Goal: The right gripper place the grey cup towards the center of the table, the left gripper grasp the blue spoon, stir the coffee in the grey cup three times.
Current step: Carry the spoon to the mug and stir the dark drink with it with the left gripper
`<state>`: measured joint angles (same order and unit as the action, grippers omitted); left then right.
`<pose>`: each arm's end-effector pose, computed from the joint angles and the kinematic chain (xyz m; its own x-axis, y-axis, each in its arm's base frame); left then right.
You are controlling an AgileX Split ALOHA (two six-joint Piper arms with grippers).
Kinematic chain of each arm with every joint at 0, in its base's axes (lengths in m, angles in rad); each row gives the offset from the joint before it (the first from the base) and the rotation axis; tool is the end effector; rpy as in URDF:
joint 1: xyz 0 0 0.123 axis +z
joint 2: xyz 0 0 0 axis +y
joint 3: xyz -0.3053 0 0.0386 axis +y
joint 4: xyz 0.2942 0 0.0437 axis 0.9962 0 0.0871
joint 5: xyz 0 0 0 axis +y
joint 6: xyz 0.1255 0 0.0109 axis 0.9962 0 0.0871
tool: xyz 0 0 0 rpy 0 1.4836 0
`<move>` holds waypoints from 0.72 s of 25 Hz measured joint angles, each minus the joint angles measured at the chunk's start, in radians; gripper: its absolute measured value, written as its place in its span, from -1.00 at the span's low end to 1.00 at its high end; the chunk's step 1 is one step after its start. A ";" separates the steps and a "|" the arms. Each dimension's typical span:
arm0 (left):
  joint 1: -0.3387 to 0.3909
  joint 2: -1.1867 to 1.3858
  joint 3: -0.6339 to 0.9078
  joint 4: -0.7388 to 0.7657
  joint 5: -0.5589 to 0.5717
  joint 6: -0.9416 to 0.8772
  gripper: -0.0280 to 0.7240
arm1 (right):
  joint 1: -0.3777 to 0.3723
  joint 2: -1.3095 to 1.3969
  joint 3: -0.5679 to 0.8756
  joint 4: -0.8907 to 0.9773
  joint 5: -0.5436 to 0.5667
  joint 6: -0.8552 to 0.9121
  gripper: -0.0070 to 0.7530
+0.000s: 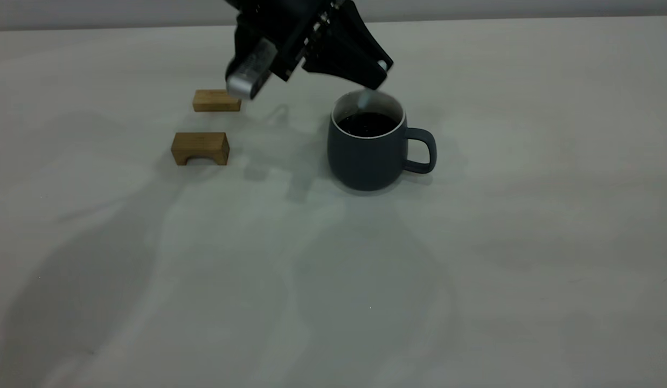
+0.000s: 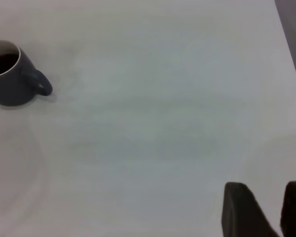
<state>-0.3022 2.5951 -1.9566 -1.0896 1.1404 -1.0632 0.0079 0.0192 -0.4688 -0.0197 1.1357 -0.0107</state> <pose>0.5045 -0.2636 0.0358 -0.1927 -0.5519 0.8113 -0.9750 0.2010 -0.0948 0.0455 -0.0019 0.2636 -0.5637 -0.0235 -0.8257 -0.0039 0.9997 -0.0258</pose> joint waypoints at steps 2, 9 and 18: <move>0.002 0.000 -0.028 0.004 -0.017 0.026 -0.46 | 0.000 0.000 0.000 0.000 0.000 0.001 -0.36; -0.038 0.016 -0.046 -0.021 0.002 0.063 -0.46 | 0.000 0.000 0.000 0.000 0.000 0.001 -0.36; -0.021 0.036 -0.053 0.029 0.028 -0.017 -0.46 | 0.000 0.000 0.000 0.000 0.000 0.000 -0.36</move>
<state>-0.3232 2.6310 -2.0096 -1.0608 1.1679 -1.0797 0.0079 0.0192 -0.4688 -0.0197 1.1357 -0.0106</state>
